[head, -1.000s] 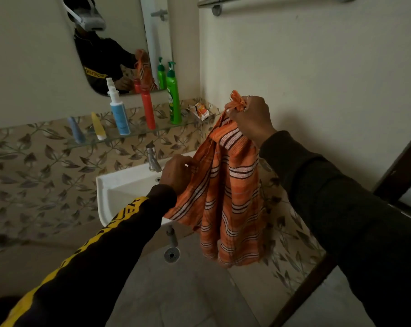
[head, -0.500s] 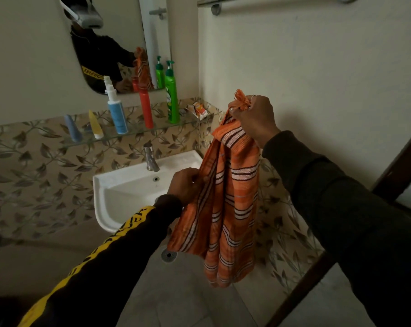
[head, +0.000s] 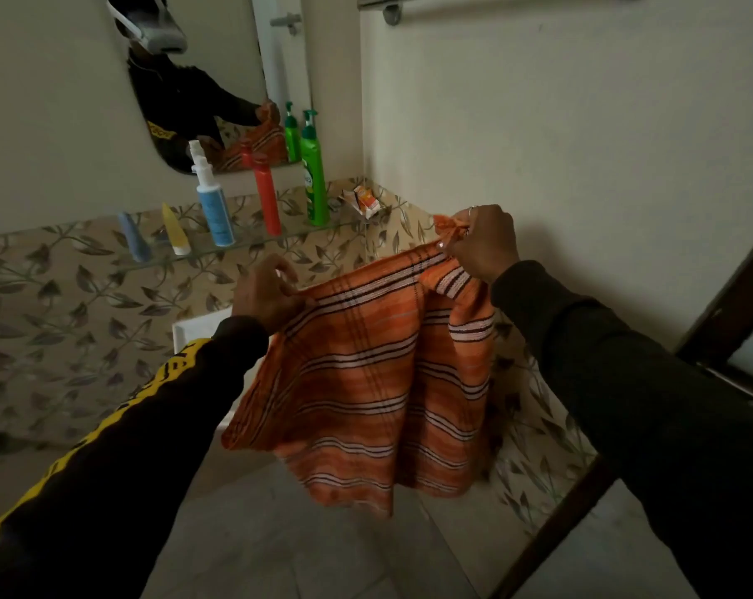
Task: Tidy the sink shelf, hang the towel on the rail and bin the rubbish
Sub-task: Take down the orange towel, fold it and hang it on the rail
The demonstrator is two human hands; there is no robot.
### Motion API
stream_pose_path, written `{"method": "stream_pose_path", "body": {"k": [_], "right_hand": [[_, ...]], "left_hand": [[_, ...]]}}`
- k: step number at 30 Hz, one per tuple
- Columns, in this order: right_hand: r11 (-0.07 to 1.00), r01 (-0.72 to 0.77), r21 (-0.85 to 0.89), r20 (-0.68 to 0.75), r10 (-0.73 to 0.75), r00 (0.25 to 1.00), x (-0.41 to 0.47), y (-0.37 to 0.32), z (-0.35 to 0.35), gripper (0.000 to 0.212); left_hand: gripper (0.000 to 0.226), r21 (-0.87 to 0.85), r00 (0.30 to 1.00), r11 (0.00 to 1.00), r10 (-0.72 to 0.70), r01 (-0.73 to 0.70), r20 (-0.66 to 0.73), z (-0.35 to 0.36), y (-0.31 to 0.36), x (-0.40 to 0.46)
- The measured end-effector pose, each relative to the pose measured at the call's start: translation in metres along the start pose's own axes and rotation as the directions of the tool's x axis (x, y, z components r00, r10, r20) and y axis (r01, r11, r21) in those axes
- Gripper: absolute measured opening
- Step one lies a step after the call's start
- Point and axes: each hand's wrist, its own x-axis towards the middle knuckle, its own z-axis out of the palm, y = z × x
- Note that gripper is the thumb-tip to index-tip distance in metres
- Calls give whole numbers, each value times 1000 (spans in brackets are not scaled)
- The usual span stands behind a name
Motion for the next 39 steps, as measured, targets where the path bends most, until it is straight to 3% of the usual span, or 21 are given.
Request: {"method": "stream_pose_path", "body": {"k": [6,12,16,21,24,26,30,34,39], "right_hand": [[998,-61,3,41,61,997,-3,8,10,36],[997,-69,35,198,61,978,-1,13,5,48],[983,21,182,356,-86,931,-12,5,6,60],[970,154,189,496,-230,837,-28,-23,19,56],[965,216,147,524,-261,810,-32,-32,24,24],[974,216,73,549,-220,806,-32,-33,25,13],[977,199,-77,583,-118,804,-32,-26,21,24],[989,113,-98,506,-48,861,-31,-21,20,20],[997,57,-58,452,-25,892,-23,-19,18,36]], "left_hand": [[15,98,998,995,7,-14,68,-9,4,9],[14,-61,984,989,-130,138,118,-4,21,11],[20,-191,954,950,-204,247,218,4,40,9],[17,-236,951,959,-82,157,297,20,75,-1],[19,-221,940,974,29,50,340,27,91,-6],[22,-189,946,982,63,-1,319,29,96,-9],[19,-232,933,973,71,14,354,26,93,-13],[10,-49,948,995,93,-82,306,31,95,-16],[12,163,959,984,20,-69,282,35,85,-17]]}}
